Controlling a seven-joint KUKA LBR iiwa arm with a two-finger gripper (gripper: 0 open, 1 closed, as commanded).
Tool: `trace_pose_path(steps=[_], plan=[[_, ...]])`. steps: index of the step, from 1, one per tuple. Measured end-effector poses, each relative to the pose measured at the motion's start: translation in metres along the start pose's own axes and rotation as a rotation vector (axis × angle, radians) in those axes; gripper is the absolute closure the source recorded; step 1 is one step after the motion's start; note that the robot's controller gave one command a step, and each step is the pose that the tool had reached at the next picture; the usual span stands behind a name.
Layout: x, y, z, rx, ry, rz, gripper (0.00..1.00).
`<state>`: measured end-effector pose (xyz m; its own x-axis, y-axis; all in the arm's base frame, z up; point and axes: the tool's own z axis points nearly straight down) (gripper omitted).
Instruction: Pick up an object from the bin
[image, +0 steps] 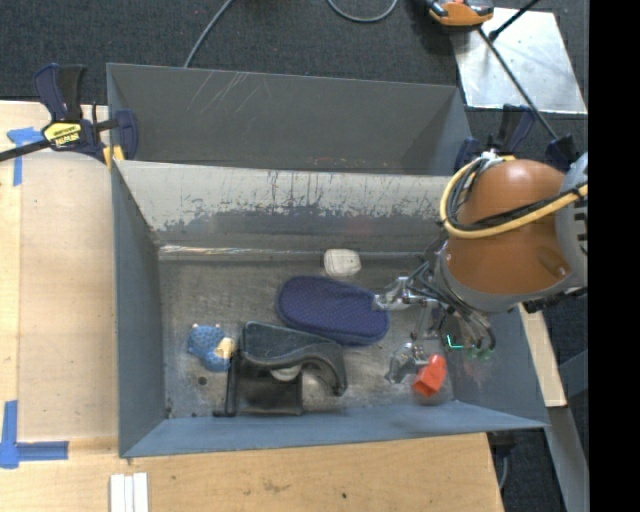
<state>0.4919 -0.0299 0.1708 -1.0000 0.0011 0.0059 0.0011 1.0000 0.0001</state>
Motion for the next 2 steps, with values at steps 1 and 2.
trace_pose_path(steps=[1, 2], plan=[[-0.0361, 0.0403, 0.0935, 0.009, -0.022, -0.201, 0.0], [-0.0437, 0.0422, 0.0886, 0.007, -0.055, -0.202, 1.0]])
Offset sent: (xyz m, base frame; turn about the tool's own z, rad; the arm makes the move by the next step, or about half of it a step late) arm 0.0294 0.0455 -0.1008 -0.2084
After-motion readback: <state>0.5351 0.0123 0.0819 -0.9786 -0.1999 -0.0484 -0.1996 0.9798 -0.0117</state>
